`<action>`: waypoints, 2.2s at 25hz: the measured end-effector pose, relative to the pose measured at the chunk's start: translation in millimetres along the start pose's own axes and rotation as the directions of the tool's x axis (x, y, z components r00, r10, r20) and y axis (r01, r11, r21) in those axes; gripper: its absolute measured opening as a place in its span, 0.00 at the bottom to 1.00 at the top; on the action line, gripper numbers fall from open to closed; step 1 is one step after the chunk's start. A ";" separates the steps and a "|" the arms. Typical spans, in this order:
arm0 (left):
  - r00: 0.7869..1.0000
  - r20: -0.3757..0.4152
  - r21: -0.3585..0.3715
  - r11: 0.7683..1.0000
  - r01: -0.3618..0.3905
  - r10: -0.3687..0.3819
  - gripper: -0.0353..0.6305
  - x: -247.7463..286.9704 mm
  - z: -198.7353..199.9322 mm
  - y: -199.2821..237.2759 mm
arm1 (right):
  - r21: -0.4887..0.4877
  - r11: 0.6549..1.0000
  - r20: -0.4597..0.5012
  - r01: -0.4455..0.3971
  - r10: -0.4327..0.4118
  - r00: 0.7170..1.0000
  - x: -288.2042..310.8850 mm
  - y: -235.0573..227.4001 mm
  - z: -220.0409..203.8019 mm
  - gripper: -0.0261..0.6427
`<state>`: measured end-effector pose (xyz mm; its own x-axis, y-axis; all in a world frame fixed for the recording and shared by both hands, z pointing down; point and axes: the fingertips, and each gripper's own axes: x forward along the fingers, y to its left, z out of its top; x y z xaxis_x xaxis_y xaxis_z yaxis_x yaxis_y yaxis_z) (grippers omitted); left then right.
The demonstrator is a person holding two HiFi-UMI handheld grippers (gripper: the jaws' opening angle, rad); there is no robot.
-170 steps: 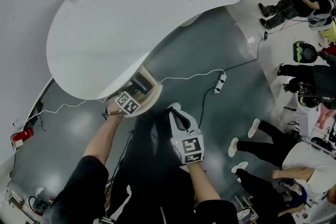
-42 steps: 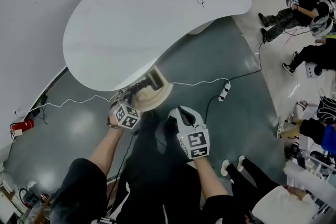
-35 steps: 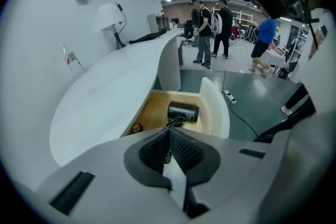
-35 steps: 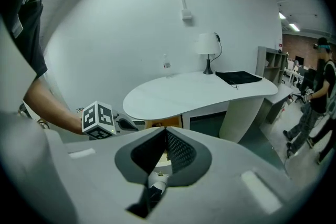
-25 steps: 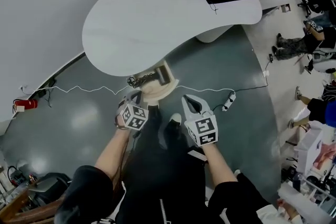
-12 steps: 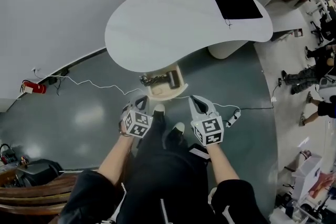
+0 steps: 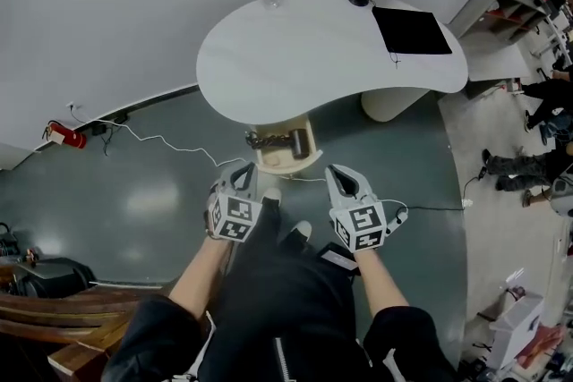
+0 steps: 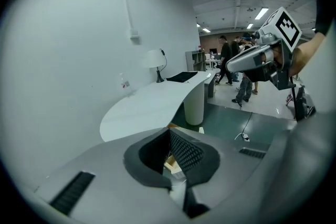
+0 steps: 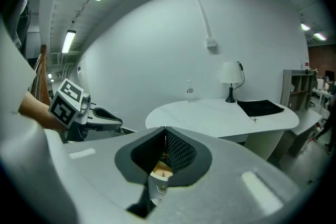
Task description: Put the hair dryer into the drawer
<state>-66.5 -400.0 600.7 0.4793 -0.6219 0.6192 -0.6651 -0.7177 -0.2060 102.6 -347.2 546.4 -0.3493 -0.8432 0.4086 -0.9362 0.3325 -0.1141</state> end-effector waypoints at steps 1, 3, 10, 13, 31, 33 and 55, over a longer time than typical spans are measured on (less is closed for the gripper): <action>1.000 0.012 -0.004 1.000 -0.007 0.007 0.07 -5.3 3.5 -1.1 | -0.008 1.000 0.009 -0.004 0.004 1.000 -2.8 1.8 2.5 0.05; 0.999 0.038 -0.011 1.000 -0.013 0.013 0.07 -14.3 9.3 -2.8 | -0.023 1.000 0.025 -0.013 0.014 1.000 -7.4 5.7 7.5 0.05; 0.995 0.088 -0.005 0.999 -0.047 0.047 0.07 -35.8 23.4 -0.1 | -0.049 0.998 0.060 -0.039 0.041 0.997 -18.5 14.1 22.4 0.05; 0.993 0.103 -0.013 0.998 -0.054 0.055 0.07 -41.1 27.5 -2.6 | -0.059 0.998 0.072 -0.038 0.042 0.996 -23.5 16.6 28.1 0.05; 0.990 0.138 -0.016 0.999 -0.034 0.036 0.07 -45.3 38.9 -24.7 | -0.064 0.998 0.062 -0.026 0.030 0.998 -29.1 20.0 19.9 0.04; 0.991 0.133 -0.014 0.999 -0.031 0.033 0.07 -44.5 38.4 -24.9 | -0.064 0.998 0.056 -0.026 0.029 0.998 -27.4 19.6 18.7 0.04; 0.993 0.118 0.010 1.000 0.008 -0.009 0.07 -34.6 37.4 -40.8 | -0.032 0.999 0.041 -0.013 0.014 0.999 -27.3 10.9 12.3 0.04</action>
<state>-34.5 -360.9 559.4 0.5498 -0.6477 0.5274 -0.6551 -0.7261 -0.2087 101.5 -325.8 522.8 -0.3641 -0.8548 0.3698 -0.9298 0.3567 -0.0908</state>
